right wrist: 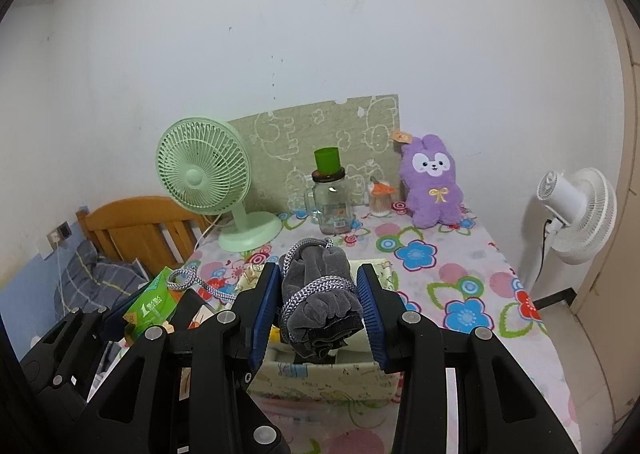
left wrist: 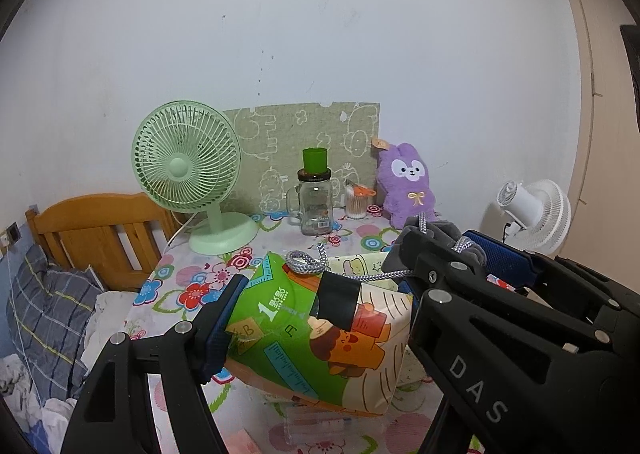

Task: Organize soft objects
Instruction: 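Lift and carry the green bag and grey knitted item toward the fabric box, then lower the green bag with the left tool while the right tool lowers the grey item into the box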

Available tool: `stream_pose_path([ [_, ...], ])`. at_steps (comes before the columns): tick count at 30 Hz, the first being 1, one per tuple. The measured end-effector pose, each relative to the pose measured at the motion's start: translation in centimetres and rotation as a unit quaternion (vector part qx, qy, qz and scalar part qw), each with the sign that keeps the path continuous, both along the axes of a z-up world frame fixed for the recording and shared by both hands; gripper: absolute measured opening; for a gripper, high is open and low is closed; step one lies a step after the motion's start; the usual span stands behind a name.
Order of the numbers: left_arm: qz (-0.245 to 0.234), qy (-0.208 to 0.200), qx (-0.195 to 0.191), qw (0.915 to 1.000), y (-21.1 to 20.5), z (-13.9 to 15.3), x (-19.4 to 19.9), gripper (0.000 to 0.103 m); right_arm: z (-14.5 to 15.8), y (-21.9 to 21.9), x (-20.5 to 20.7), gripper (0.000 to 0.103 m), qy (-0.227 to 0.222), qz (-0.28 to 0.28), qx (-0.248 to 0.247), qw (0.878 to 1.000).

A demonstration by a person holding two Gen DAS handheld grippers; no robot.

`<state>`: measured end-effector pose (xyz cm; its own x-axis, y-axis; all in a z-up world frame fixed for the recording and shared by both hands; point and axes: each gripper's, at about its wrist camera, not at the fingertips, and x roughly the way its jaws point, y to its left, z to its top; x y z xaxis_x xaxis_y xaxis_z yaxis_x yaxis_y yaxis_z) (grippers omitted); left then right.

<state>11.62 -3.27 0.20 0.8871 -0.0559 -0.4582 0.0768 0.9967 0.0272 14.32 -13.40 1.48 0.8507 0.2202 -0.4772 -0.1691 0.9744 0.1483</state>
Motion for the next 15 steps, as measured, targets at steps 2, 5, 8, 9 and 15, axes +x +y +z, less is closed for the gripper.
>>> stream_pose_path([
  [2, 0.000, -0.001, 0.003, 1.0000, 0.0, -0.3, 0.7, 0.078, -0.3, 0.0, 0.7, 0.044, 0.000, 0.001, 0.001, 1.000],
  [5, 0.000, -0.001, 0.007, 1.0000, 0.0, -0.8, 1.4, 0.078, -0.8, 0.0, 1.7, 0.044, 0.002, 0.003, 0.004, 1.000],
  [8, 0.001, 0.000, 0.009, 1.0000, 0.0, -1.3, 2.3, 0.078, -1.4, 0.0, 2.6, 0.044, 0.005, 0.004, 0.005, 1.000],
  [9, 0.001, 0.001, 0.010, 1.0000, 0.0, -1.4, 2.6, 0.078, -1.6, 0.0, 2.9, 0.044, 0.005, 0.004, 0.005, 1.000],
  [15, 0.002, 0.008, 0.009, 0.9999, 0.1, -2.6, 4.4, 0.078, -3.0, 0.1, 4.9, 0.043, 0.014, 0.006, 0.003, 1.000],
])
